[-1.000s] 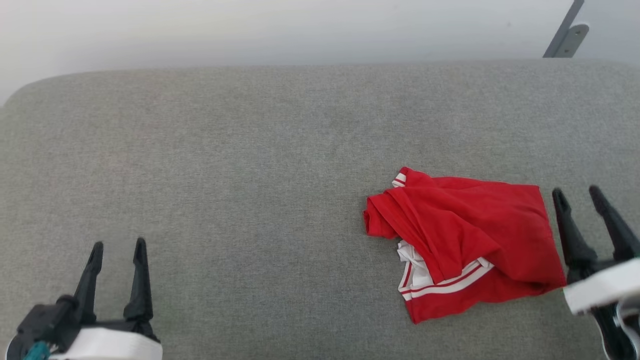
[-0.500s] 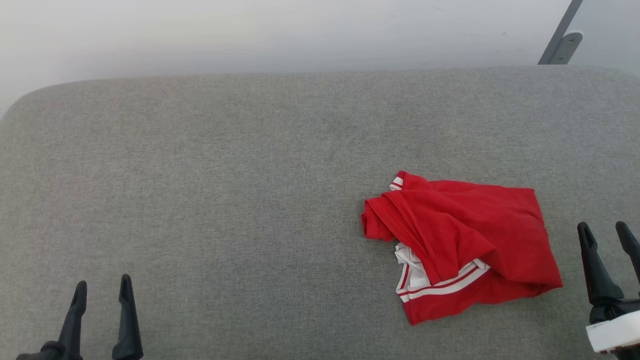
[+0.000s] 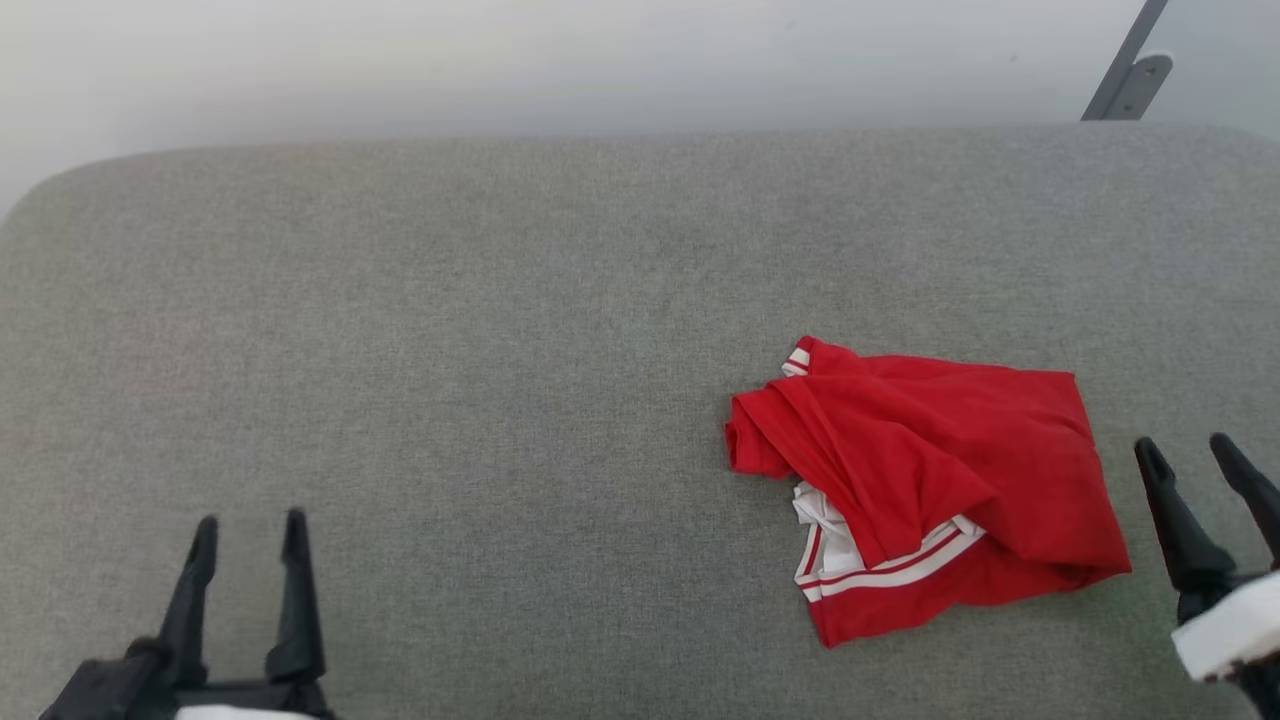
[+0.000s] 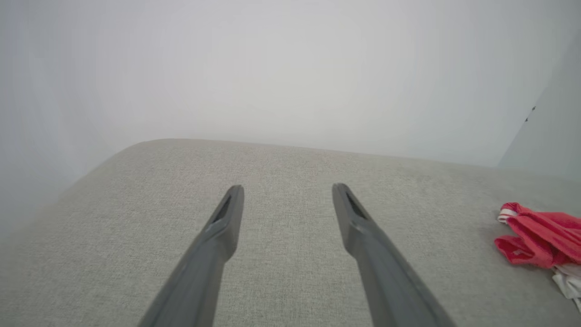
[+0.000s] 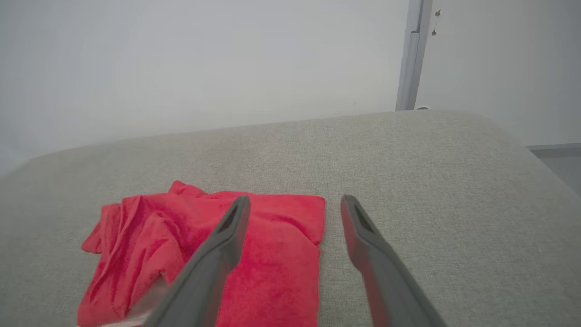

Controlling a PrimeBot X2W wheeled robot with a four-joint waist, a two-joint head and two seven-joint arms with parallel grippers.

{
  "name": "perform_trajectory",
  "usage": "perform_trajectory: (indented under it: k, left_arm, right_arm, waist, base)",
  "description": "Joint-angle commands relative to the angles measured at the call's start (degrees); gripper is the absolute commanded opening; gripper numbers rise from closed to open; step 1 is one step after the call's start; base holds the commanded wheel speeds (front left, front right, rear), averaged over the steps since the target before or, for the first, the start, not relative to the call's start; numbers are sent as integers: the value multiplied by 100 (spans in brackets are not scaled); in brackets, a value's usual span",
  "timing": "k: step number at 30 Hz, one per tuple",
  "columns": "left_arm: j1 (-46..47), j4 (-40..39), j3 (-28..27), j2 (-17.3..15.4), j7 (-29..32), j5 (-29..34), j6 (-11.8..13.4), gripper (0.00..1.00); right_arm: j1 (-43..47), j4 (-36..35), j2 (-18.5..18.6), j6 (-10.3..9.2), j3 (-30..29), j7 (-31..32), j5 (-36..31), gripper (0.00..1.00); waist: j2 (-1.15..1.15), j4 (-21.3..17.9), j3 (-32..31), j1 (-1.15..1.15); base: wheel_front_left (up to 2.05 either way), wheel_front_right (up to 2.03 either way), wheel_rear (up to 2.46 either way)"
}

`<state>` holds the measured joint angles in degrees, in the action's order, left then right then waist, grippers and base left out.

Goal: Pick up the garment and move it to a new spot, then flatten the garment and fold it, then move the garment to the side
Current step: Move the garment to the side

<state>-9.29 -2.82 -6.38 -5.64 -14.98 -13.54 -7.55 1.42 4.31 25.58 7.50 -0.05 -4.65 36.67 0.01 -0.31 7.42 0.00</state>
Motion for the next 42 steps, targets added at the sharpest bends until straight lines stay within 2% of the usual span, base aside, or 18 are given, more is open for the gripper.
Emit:
perform_trajectory:
  k: [1,2,7,14,20,23,29,30,31,33,42]
  left_arm:
    - [123,12,60,-16,-27,1,13,100]
    - [229,51,181,-68,-27,49,13,100]
    - [644,187,448,-128,-27,38,13,100]
    - [1098,302,725,-151,-27,-108,13,100]
    - [1442,379,919,-142,-27,-191,13,100]
    - [1593,412,974,-125,-27,-223,13,100]
    - [1781,460,1029,-96,-27,-230,13,100]
    - [1800,468,1039,-92,-27,-228,13,100]
    - [1800,468,1039,-92,-27,-228,13,100]
    - [1830,478,1030,-105,-27,-232,13,100]
    - [1787,434,991,-217,-27,-243,13,100]
  right_arm:
    - [-180,63,78,-3,17,200,-72,100]
    - [-343,188,203,-3,44,615,-125,100]
    - [-785,392,624,-3,48,1861,-11,100]
    - [-1467,414,1101,-4,344,3704,554,100]
    - [-1873,568,1142,-3,534,4892,635,100]
    - [-1853,582,1088,-2,744,5221,605,100]
    - [-1704,735,776,-1,929,5464,536,100]
    - [-1680,741,746,-1,965,5497,566,63]
    - [-1680,741,746,-1,965,5497,566,63]
    - [-1666,705,701,-1,1013,5500,619,0]
    - [-1772,612,724,-5,693,4903,628,0]
  waist:
    - [-1,1,51,0]
    - [-1,19,121,0]
    - [-1,138,377,0]
    - [-1,256,790,0]
    - [-1,465,1197,0]
    - [-1,571,1366,0]
    - [-1,678,1562,0]
    - [-1,683,1578,0]
    - [-1,683,1578,0]
    - [-1,672,1603,0]
    - [-1,290,1532,0]
  base:
    - [0,0,0]
    - [0,0,0]
    - [0,0,0]
    - [0,0,0]
    - [0,0,0]
    - [0,0,0]
    - [0,0,0]
    - [0,0,0]
    - [0,0,0]
    - [0,0,0]
    - [0,0,0]
